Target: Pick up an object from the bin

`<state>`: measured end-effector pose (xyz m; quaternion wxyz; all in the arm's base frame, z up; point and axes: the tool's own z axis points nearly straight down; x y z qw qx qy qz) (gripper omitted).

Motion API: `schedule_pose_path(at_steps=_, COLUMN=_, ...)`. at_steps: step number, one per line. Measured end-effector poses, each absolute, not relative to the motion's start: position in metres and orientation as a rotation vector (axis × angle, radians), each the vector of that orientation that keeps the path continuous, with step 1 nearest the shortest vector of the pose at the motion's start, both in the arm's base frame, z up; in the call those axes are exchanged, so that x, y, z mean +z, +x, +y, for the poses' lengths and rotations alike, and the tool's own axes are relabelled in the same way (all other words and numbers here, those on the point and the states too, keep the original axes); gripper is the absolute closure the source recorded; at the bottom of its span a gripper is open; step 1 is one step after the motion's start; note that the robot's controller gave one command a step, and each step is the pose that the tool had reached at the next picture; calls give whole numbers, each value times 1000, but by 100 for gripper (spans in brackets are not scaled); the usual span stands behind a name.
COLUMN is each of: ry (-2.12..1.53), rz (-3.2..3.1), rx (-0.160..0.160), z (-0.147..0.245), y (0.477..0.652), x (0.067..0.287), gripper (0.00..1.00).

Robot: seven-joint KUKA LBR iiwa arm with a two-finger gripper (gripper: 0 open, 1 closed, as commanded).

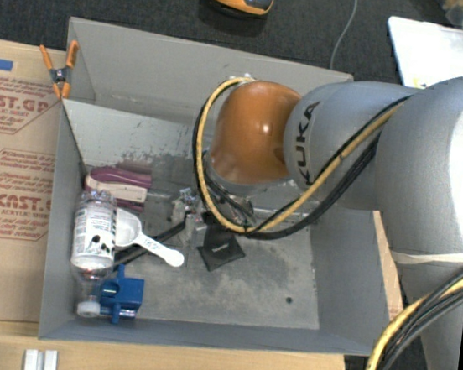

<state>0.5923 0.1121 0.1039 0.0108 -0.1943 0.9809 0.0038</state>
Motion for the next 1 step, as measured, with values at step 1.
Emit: schedule_pose_path(at_steps=1, ry=-607, rz=3060, rx=12, z=112, y=592, x=104, gripper=100)
